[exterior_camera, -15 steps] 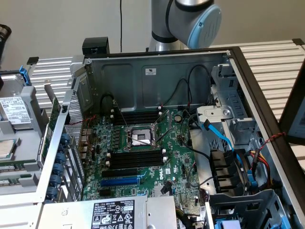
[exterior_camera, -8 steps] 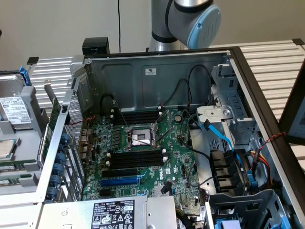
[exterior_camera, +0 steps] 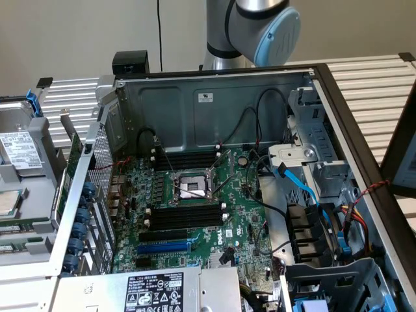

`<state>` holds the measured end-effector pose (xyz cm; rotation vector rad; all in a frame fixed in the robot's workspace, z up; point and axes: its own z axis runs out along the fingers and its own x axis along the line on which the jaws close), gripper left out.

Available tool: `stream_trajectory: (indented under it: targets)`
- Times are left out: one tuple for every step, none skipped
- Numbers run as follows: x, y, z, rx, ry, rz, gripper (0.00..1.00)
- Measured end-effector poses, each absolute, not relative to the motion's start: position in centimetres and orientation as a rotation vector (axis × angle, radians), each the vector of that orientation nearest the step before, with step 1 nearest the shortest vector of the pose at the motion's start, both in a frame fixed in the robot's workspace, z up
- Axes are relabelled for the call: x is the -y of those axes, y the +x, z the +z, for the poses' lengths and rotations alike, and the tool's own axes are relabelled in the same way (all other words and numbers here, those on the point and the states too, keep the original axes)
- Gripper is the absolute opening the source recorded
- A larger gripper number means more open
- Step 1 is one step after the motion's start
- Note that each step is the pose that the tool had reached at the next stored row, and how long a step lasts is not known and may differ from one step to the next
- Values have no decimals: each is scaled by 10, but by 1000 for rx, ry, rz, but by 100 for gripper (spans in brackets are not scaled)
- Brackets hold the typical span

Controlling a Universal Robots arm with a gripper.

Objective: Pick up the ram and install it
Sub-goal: 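Reach for the ram, then pick up the ram and move it above insertion slot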

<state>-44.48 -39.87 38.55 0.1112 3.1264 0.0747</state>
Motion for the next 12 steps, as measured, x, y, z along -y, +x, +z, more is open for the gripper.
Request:
stream_trajectory:
  targets:
    - [399, -447, 385, -3127, 111, 75, 11]
    - [399, -449, 385, -3127, 111, 75, 11]
    - [399, -449, 385, -3129, 111, 75, 11]
    - [399, -449, 385, -3129, 111, 75, 11]
    - [399, -449, 385, -3129, 111, 75, 11]
    - [399, -449, 385, -3129, 111, 75, 11]
    - [399, -449, 385, -3129, 111, 75, 11]
    - [399, -449, 385, -3129, 111, 75, 11]
    - [399, -449, 385, -3129, 112, 75, 11]
    - [399, -449, 385, -3129, 111, 75, 11]
    - [399, -449, 385, -3129, 111, 75, 11]
    - [399, -449, 385, -3129, 111, 75, 11]
